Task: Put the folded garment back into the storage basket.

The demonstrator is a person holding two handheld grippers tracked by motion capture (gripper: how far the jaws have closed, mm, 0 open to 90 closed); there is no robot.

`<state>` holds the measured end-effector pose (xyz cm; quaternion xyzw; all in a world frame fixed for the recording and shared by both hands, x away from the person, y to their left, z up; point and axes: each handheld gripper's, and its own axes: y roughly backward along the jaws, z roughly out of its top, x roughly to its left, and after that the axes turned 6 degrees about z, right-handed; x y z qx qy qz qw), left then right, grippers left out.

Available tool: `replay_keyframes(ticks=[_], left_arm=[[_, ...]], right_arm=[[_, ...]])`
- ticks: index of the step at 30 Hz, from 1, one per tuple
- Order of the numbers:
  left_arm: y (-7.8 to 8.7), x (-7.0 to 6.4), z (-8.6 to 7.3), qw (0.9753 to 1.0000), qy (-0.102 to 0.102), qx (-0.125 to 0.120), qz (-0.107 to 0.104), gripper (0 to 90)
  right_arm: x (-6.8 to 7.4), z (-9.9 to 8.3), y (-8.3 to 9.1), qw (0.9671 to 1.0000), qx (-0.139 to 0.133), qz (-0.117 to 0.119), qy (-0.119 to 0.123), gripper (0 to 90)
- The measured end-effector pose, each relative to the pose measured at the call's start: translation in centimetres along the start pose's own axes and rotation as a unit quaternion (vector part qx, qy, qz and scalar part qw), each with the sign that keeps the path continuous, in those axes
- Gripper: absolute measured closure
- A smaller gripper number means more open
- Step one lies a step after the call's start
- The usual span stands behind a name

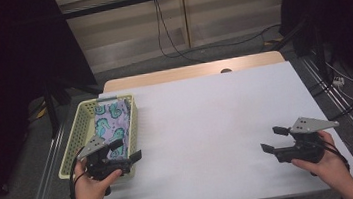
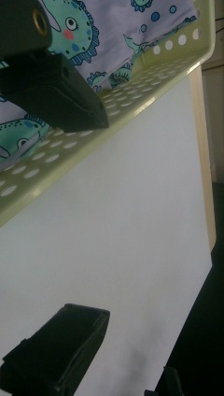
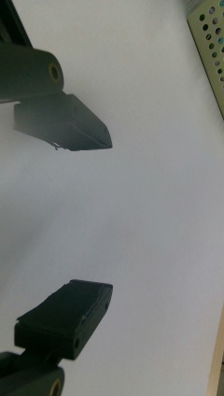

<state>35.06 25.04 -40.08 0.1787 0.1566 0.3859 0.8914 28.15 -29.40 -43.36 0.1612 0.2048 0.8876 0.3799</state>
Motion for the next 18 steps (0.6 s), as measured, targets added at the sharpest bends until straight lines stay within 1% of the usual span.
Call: replay_keyframes(ticks=[1, 10, 13, 18], left_arm=[[0.08, 0.05, -0.04, 1.0000, -0.001, 0.002, 0.003, 8.3], [0.37, 0.16, -0.51, 1.0000, 0.001, 0.000, 0.002, 8.2], [0.45, 0.19, -0.55, 1.0000, 0.000, 0.001, 0.002, 8.3], [0.36, 0.06, -0.53, 1.0000, 0.001, 0.001, 0.001, 8.3]], right_arm=[[0.00, -0.03, 0.00, 1.0000, 0.001, 0.000, 0.000, 24.4], [-0.11, -0.31, 0.03, 1.0000, -0.001, -0.001, -0.004, 24.4], [-0.19, -0.37, 0.13, 1.0000, -0.005, -0.001, -0.003, 24.4], [-0.20, -0.43, 0.06, 1.0000, -0.002, -0.001, -0.002, 24.3]])
